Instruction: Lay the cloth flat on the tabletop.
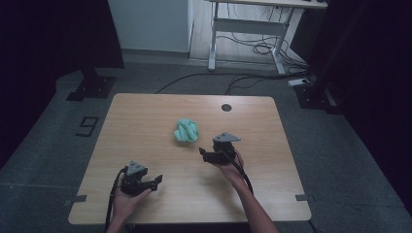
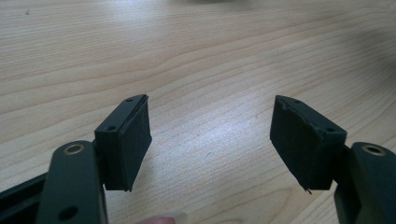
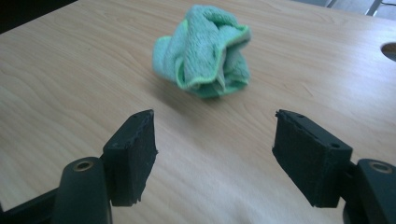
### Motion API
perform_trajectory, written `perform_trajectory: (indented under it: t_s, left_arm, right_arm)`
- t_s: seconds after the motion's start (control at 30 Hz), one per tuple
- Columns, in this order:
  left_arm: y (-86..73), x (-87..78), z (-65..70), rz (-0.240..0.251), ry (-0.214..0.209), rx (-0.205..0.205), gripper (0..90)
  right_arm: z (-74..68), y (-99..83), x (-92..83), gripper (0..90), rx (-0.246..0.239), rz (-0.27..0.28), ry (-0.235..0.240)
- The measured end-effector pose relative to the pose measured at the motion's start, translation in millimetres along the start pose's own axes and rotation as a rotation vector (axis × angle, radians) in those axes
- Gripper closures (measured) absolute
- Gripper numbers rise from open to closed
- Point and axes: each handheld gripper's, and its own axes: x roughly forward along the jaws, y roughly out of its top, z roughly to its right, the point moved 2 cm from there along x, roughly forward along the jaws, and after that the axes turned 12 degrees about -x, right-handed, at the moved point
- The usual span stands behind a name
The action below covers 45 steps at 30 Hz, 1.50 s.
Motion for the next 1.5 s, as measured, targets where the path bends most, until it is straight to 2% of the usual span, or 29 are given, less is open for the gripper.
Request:
perform_trajectory:
  t_s: [0.27,0.57,0.83,1.03,1.3,1.37,1.43,1.5]
  left_arm:
    - [-0.3,-0.3,-1.0,-0.004,-0.006,-0.008,29.1]
    - [-1.0,1.1,1.2,-0.019,-0.014,0.0,29.1]
    - [-2.0,0.4,-0.6,-0.02,-0.018,-0.01,29.1]
    - [-3.0,2.0,-0.1,-0.028,-0.02,-0.007,29.0]
    - [-2.1,-0.1,-2.9,-0.023,-0.032,-0.02,29.1]
    - [-1.8,-0.2,-4.3,-0.021,-0.028,-0.02,29.1]
    - [-1.9,0.1,-4.7,-0.022,-0.026,-0.019,29.1]
    - [-2.2,0.2,-5.9,-0.023,-0.023,-0.021,29.1]
  right_arm:
    - [1.6,14.3,23.1,29.6,0.012,-0.007,0.015]
    - [2.4,23.9,36.5,28.7,0.019,-0.006,0.009]
    - [2.0,29.9,45.1,27.9,0.024,-0.001,0.015]
    - [1.4,36.2,55.4,25.9,0.012,-0.016,0.017]
    - [4.0,44.5,82.5,24.6,0.011,-0.039,0.018]
    - [3.9,45.2,96.8,24.6,0.0,-0.073,0.011]
    - [3.7,44.4,105.5,29.9,-0.01,-0.093,0.004]
    - [2.9,42.6,111.4,42.6,-0.021,-0.108,-0.001]
